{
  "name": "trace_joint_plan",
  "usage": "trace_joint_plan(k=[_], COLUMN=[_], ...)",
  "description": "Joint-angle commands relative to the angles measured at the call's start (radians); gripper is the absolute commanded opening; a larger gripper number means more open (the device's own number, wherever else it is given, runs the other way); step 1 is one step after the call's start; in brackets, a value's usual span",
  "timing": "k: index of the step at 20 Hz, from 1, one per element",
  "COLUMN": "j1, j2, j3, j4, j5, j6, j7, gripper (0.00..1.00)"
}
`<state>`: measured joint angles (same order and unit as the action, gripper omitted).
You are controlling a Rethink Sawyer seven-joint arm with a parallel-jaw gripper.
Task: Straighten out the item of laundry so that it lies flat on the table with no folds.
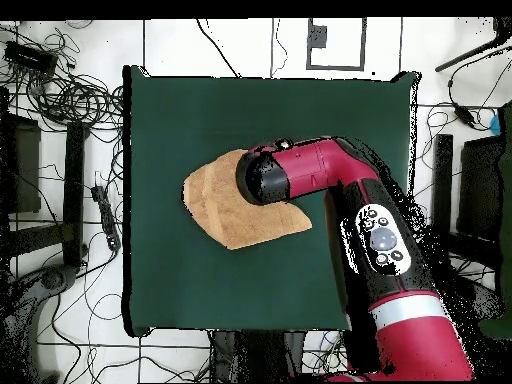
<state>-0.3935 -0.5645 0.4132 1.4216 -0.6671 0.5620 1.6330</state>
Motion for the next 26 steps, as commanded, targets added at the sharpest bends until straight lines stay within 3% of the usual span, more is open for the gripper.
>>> trace_joint_plan(k=[1, 13, 26], j1=[0.037, 0.067, 0.069], j2=[0.075, 0.085, 0.121], j3=[-0.034, -0.116, -0.115], j4=[0.106, 0.129, 0.106], j5=[0.098, 0.208, 0.274], j6=[0.098, 0.162, 0.331], j7=[0.146, 0.152, 0.051], gripper=[1.0, 1.0, 1.0])
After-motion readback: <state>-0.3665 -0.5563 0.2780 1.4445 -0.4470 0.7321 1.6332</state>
